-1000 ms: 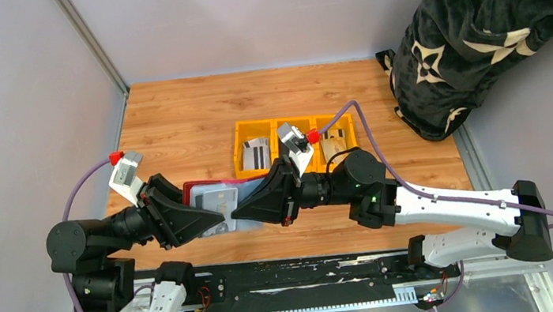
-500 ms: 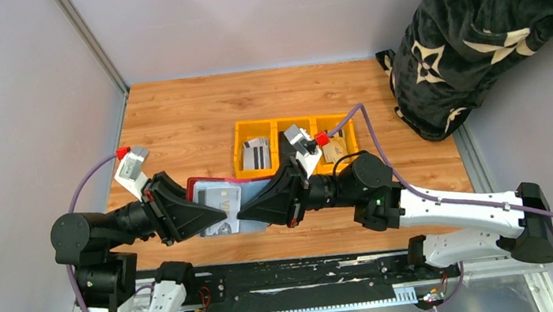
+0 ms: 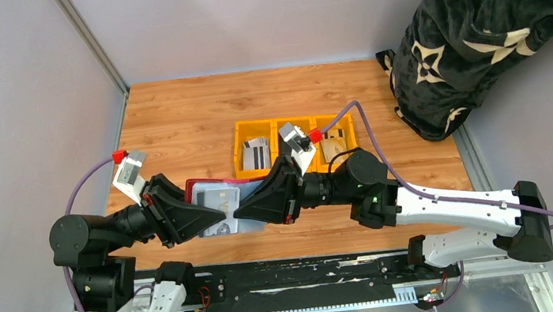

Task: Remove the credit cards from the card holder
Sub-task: Remove the credit card from the card holder.

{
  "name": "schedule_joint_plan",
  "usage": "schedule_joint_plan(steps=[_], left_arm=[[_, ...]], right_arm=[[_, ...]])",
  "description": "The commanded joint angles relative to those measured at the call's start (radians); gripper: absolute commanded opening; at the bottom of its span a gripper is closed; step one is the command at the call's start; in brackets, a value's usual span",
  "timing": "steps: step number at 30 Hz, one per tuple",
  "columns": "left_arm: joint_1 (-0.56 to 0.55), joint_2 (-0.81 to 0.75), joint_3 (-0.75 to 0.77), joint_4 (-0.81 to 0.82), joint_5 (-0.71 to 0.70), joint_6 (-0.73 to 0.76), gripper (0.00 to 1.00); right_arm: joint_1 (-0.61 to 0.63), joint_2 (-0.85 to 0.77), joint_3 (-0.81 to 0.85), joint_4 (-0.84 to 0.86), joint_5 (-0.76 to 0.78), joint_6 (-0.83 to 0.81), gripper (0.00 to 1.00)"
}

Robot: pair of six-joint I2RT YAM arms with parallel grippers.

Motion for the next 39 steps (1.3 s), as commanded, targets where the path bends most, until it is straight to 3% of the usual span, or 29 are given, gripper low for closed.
schedule_joint_plan(steps=[1, 3, 10, 14, 20, 36, 37, 39], left_arm=[[-0.006, -0.021, 0.028, -0.022, 0.019, 0.044, 0.29], [-0.006, -0.019, 0.031, -0.022, 0.023, 0.043, 0.33], [-0.006, -0.004, 0.046, 0.059, 0.03, -0.052, 0.43], [-0.006, -0.001, 0.048, 0.072, 0.034, -0.07, 0.43], [-0.006, 0.001, 0.043, 0.094, 0.047, -0.092, 0.3], [-0.006, 0.006, 0.046, 0.114, 0.039, -0.115, 0.14], [-0.006, 0.006, 0.044, 0.112, 0.036, -0.111, 0.13], [-0.006, 0.003, 0.043, 0.099, 0.027, -0.096, 0.11]], right_arm=[[-0.016, 0.01, 0.039, -0.022, 0.03, -0.003, 0.07], [-0.018, -0.002, 0.019, -0.012, 0.037, 0.0, 0.0], [-0.023, -0.056, -0.065, 0.039, 0.041, 0.005, 0.0], [-0.023, -0.055, -0.072, 0.05, 0.033, 0.01, 0.0], [-0.023, -0.065, -0.084, 0.057, 0.02, 0.006, 0.0], [-0.024, -0.101, -0.142, 0.095, -0.005, 0.017, 0.0], [-0.023, -0.097, -0.138, 0.098, -0.009, 0.021, 0.01], [-0.023, -0.078, -0.111, 0.095, -0.02, 0.029, 0.14]])
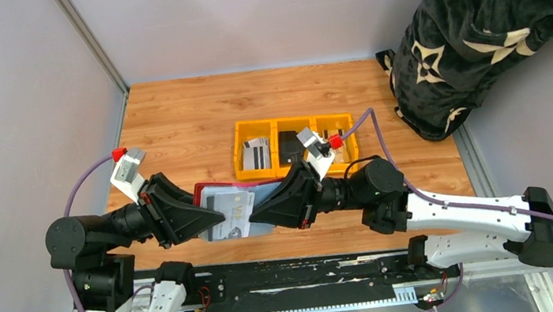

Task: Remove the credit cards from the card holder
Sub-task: Remove the credit card from the card holder.

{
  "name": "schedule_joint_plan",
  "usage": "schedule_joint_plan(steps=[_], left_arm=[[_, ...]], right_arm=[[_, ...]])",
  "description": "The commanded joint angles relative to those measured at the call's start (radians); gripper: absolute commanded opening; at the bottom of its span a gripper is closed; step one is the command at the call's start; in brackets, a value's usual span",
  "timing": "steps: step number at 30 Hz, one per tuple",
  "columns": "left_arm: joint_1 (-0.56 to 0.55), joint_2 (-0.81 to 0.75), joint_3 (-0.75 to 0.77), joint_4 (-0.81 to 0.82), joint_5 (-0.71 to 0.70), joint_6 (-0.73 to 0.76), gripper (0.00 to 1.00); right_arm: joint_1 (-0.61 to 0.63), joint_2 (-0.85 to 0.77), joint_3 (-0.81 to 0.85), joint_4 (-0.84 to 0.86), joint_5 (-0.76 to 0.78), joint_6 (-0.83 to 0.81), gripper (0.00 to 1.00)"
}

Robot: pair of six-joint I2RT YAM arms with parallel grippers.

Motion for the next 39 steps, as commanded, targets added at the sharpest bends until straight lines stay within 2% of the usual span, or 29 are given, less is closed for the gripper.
schedule_joint_plan(steps=[1, 3, 7, 9, 13, 18, 23, 28, 31, 34, 37, 38, 39], left_arm=[[-0.006, -0.012, 0.028, 0.031, 0.004, -0.007, 0.11], [-0.006, -0.012, 0.026, 0.018, 0.0, 0.006, 0.11], [-0.006, -0.015, 0.029, -0.025, -0.008, 0.053, 0.11], [-0.006, -0.015, 0.031, -0.033, -0.007, 0.061, 0.11], [-0.006, -0.016, 0.038, -0.046, -0.005, 0.073, 0.11], [-0.006, -0.003, 0.053, -0.046, -0.006, 0.069, 0.21], [-0.006, -0.002, 0.054, -0.039, -0.007, 0.055, 0.26], [-0.006, -0.001, 0.054, -0.037, -0.006, 0.051, 0.25], [-0.006, -0.005, 0.05, -0.036, -0.012, 0.056, 0.21], [-0.006, -0.006, 0.047, -0.044, -0.023, 0.068, 0.12], [-0.006, -0.008, 0.056, -0.1, -0.057, 0.124, 0.03], [-0.006, -0.008, 0.061, -0.125, -0.068, 0.15, 0.01], [-0.006, -0.008, 0.066, -0.146, -0.074, 0.171, 0.01]], right_arm=[[-0.017, 0.023, 0.026, 0.01, -0.026, 0.012, 0.19], [-0.016, 0.042, 0.049, 0.014, -0.041, 0.018, 0.26], [-0.017, 0.062, 0.076, 0.01, -0.043, 0.019, 0.28], [-0.017, 0.064, 0.078, 0.013, -0.046, 0.019, 0.25], [-0.018, 0.042, 0.056, 0.023, -0.043, 0.022, 0.0], [-0.019, -0.013, 0.003, 0.025, -0.01, 0.011, 0.0], [-0.018, -0.018, -0.019, 0.046, -0.02, 0.023, 0.0], [-0.018, 0.0, 0.004, 0.057, -0.053, 0.031, 0.0], [-0.018, 0.018, 0.027, 0.055, -0.063, 0.042, 0.18], [-0.018, 0.034, 0.044, 0.072, -0.062, 0.059, 0.37], [-0.018, 0.053, 0.064, 0.09, -0.073, 0.07, 0.41], [-0.019, 0.057, 0.069, 0.092, -0.073, 0.072, 0.39], [-0.019, 0.059, 0.069, 0.091, -0.068, 0.074, 0.32]])
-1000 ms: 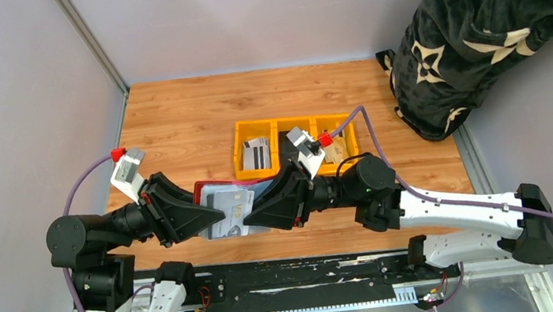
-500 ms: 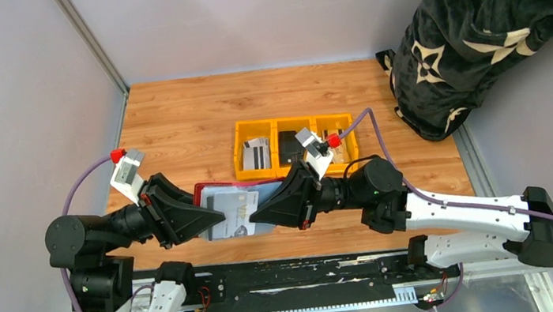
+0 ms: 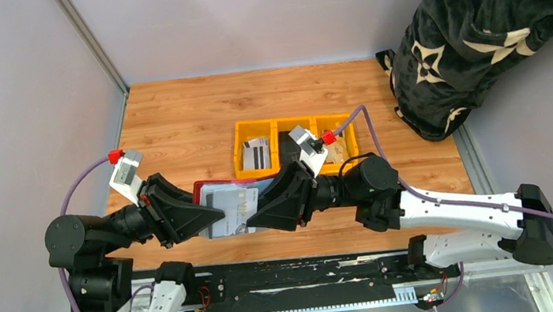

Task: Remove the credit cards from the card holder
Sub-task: Remove the credit card from the card holder, then place the credit card in the storage box.

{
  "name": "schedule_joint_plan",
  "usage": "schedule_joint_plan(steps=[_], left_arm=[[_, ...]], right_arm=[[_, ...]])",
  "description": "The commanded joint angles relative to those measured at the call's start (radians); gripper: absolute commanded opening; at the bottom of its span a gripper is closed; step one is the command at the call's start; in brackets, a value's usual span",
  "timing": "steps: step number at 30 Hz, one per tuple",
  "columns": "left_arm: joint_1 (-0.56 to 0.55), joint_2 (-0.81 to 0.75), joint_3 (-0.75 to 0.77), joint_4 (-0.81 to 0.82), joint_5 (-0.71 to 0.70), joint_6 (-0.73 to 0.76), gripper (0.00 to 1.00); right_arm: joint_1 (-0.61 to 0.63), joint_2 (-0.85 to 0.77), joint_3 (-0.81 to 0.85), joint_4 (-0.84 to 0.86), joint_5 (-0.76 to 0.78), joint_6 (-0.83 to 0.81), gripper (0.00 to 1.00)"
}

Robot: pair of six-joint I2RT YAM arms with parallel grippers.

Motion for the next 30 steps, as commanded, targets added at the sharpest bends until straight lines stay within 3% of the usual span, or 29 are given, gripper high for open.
schedule_joint_plan(steps=[1, 3, 5, 15, 22, 26, 30], left_arm=[[-0.006, -0.008, 0.044, -0.077, -0.037, 0.088, 0.0], [-0.006, -0.009, 0.052, -0.084, -0.038, 0.105, 0.0], [-0.006, -0.01, 0.06, -0.105, -0.044, 0.133, 0.0], [-0.006, -0.002, 0.083, -0.186, -0.063, 0.241, 0.0], [-0.006, -0.008, 0.093, -0.211, -0.059, 0.287, 0.0], [-0.006, -0.012, 0.098, -0.238, -0.052, 0.335, 0.0], [-0.006, -0.02, 0.083, -0.246, -0.034, 0.383, 0.0]], right_arm=[[-0.011, 0.013, 0.042, 0.043, -0.005, 0.016, 0.25], [-0.014, -0.004, 0.028, 0.024, 0.016, 0.012, 0.09], [-0.022, -0.027, 0.006, 0.006, 0.044, 0.007, 0.0], [-0.087, -0.213, -0.075, -0.235, 0.124, -0.06, 0.0], [-0.326, -0.353, -0.046, -0.55, 0.169, -0.096, 0.0], [-0.535, -0.282, 0.012, -0.667, 0.094, -0.091, 0.0], [-0.674, -0.078, 0.075, -0.67, -0.012, -0.051, 0.0]])
